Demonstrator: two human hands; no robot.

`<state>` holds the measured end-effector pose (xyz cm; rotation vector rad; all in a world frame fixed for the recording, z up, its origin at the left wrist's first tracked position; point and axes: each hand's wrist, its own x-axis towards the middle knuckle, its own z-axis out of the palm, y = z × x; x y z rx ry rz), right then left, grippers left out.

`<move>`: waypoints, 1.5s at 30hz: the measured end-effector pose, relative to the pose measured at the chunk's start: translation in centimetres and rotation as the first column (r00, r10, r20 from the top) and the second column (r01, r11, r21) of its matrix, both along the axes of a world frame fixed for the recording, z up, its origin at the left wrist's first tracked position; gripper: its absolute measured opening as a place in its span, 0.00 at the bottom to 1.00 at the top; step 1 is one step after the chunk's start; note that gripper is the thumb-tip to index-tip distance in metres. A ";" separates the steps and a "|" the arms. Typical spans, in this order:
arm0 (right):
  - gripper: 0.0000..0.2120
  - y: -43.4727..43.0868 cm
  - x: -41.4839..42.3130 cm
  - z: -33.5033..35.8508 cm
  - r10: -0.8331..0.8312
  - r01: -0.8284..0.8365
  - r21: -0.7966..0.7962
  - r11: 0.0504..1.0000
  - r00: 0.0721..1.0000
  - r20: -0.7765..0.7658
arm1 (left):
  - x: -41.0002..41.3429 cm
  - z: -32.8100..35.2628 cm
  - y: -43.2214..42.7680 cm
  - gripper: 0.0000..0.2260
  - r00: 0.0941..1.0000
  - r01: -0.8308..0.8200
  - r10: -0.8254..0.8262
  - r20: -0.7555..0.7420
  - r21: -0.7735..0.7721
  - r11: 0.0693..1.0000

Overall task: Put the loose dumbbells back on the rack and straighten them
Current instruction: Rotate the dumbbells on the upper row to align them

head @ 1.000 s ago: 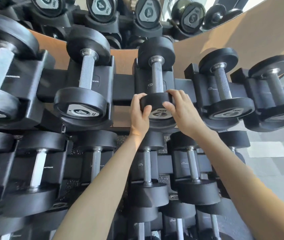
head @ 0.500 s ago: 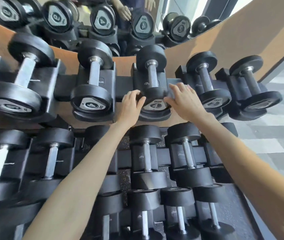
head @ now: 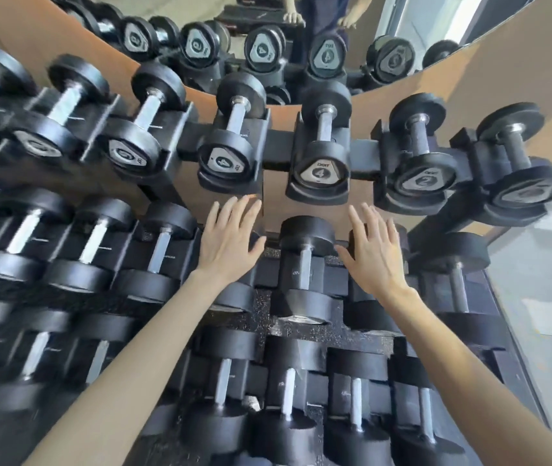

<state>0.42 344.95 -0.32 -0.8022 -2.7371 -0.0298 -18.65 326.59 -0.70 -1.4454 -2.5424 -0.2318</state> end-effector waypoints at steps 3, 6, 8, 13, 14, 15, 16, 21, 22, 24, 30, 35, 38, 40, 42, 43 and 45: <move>0.33 -1.3 0.9 -0.3 0.010 -0.006 -0.057 0.998 0.998 0.054 | 1.3 0.2 -1.9 0.27 1.000 -0.007 0.007 -0.014 0.000 1.000; 0.32 -1.9 0.7 1.0 0.055 -0.054 -0.056 0.997 0.998 0.021 | 1.4 1.2 -2.9 0.26 0.999 -0.021 0.023 -0.041 0.044 0.999; 0.31 -2.1 -0.1 2.3 0.085 -0.085 -0.029 0.996 0.996 -0.003 | 1.2 2.1 -3.3 0.26 0.998 -0.025 0.030 -0.059 0.075 0.997; 0.30 -3.1 -3.6 4.1 0.154 -0.149 0.054 0.987 0.982 -0.108 | -0.4 3.0 -4.3 0.26 0.995 -0.044 0.053 -0.080 0.109 0.993; 0.30 -3.4 -4.3 3.9 0.162 -0.157 0.055 0.986 0.980 -0.115 | -0.9 2.8 -4.7 0.26 0.996 -0.049 0.057 -0.075 0.107 0.993; 0.30 -3.7 -5.0 3.5 0.166 -0.161 0.050 0.986 0.979 -0.114 | -1.5 2.5 -5.0 0.26 0.996 -0.053 0.060 -0.070 0.104 0.993; 0.30 -4.0 -5.8 3.0 0.168 -0.165 0.039 0.986 0.980 -0.108 | -2.2 2.0 -5.4 0.26 0.996 -0.056 0.062 -0.062 0.096 0.994; 0.30 -5.1 -10.2 -1.1 0.163 -0.165 -0.058 0.985 0.986 -0.046 | -7.3 -0.4 -6.5 0.26 0.999 -0.036 0.037 -0.029 0.034 0.999; 0.30 -5.1 -11.3 -1.7 0.158 -0.160 -0.075 0.984 0.987 -0.040 | -8.7 -0.6 -6.4 0.26 0.999 -0.021 0.022 -0.026 0.027 0.999; 0.31 -5.2 -13.8 -2.4 0.129 -0.132 -0.108 0.985 0.991 -0.035 | -12.0 -0.6 -5.6 0.26 0.999 0.028 -0.028 -0.022 0.027 0.999; 0.32 -3.6 -21.7 -1.8 0.077 -0.084 -0.202 0.976 0.996 -0.045 | -21.1 1.0 0.0 0.26 0.977 0.213 -0.214 -0.005 0.132 0.968; 0.33 -1.2 -26.6 -0.9 -0.011 -0.023 -0.328 0.945 0.995 -0.100 | -24.1 2.1 6.2 0.28 0.918 0.379 -0.394 0.032 0.213 0.900; 0.33 0.1 -28.1 -0.8 -0.030 -0.053 -0.473 0.880 0.986 -0.166 | -24.1 1.6 9.0 0.27 0.878 0.415 -0.461 0.132 0.273 0.868; 0.32 1.0 -28.9 -0.9 -0.058 -0.063 -0.558 0.827 0.979 -0.197 | -24.4 0.8 10.0 0.24 0.879 0.389 -0.457 0.136 0.351 0.852; 0.29 1.5 -29.6 -1.2 -0.059 -0.083 -0.616 0.784 0.976 -0.208 | -24.7 0.0 10.2 0.24 0.888 0.373 -0.448 0.099 0.413 0.831; 0.27 1.7 -29.8 -1.3 -0.050 -0.093 -0.630 0.771 0.977 -0.206 | -24.9 -0.3 10.2 0.24 0.893 0.369 -0.444 0.076 0.442 0.818; 0.25 1.8 -30.1 -1.2 -0.010 -0.109 -0.602 0.791 0.982 -0.190 | -25.5 -1.0 10.1 0.24 0.895 0.362 -0.444 0.051 0.499 0.787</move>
